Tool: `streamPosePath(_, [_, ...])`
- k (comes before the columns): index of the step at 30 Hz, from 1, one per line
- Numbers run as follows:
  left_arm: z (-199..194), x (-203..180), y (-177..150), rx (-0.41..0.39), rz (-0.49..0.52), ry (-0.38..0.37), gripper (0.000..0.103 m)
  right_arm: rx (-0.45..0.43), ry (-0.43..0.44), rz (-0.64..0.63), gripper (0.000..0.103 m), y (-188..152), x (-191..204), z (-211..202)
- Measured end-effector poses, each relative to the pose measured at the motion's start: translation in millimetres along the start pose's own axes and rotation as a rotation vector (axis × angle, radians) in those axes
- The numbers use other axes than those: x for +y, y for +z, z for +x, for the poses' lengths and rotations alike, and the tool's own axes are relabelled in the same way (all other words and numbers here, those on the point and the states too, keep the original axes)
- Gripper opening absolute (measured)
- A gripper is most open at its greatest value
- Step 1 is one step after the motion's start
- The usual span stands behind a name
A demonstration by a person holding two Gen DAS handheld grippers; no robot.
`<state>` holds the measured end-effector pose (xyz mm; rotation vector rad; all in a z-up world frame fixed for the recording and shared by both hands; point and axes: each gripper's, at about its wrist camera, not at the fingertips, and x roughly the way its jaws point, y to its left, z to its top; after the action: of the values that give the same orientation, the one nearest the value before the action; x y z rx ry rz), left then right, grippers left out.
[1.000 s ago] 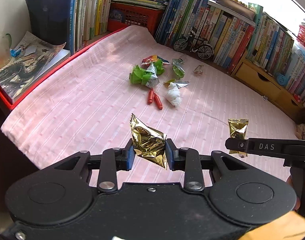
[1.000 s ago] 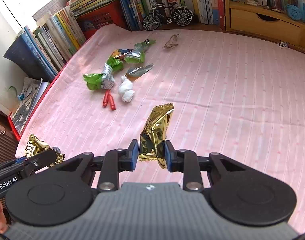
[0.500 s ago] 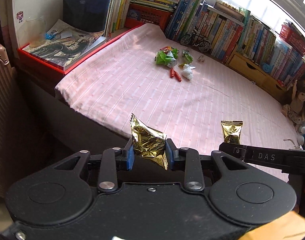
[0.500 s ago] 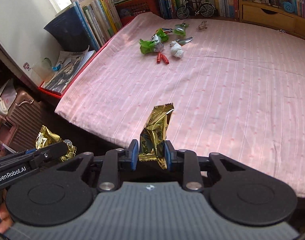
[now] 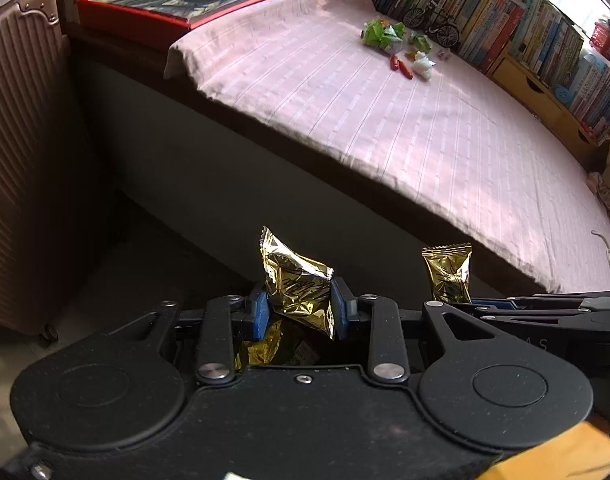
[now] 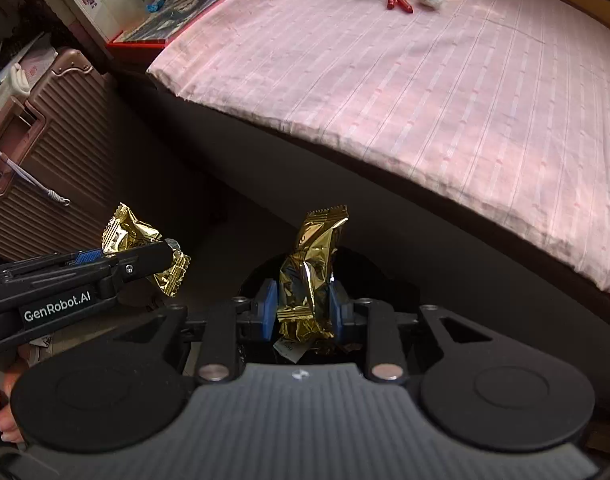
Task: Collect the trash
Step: 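Carry both gold candy wrappers over the black bin, then open both tools to drop the gold wrappers into the bin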
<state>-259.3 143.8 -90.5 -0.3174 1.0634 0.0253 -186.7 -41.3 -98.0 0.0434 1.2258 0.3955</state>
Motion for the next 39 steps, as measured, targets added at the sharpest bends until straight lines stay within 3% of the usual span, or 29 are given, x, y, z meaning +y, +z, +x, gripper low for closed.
streamPosePath(13, [63, 24, -29, 0.155, -0.009, 0.03, 0.03, 0.134, -0.023, 0.039, 0.034, -27, 1, 55])
streamPosePath(23, [105, 27, -41, 0.193, 0.011, -0.005, 0.03, 0.187, -0.06, 0.065, 0.037, -27, -16, 86])
streamPosePath(30, [170, 37, -63, 0.253, -0.005, 0.007, 0.031, 0.235, -0.084, 0.044, 0.039, -40, -26, 139])
streamPosePath(31, [175, 38, -66, 0.254, -0.008, 0.007, 0.037, 0.244, -0.084, 0.048, 0.043, -41, -27, 147])
streamPosePath(32, [180, 40, -70, 0.255, -0.009, 0.008, 0.05, 0.245, -0.087, 0.046, 0.05, -43, -29, 153])
streamPosePath(34, [187, 38, -74, 0.251, -0.005, 0.018, 0.062, 0.24, -0.097, 0.025, 0.064, -47, -30, 159])
streamPosePath(39, [198, 35, -86, 0.254, 0.009, 0.039, 0.074, 0.241, -0.108, 0.021, 0.07, -50, -36, 167])
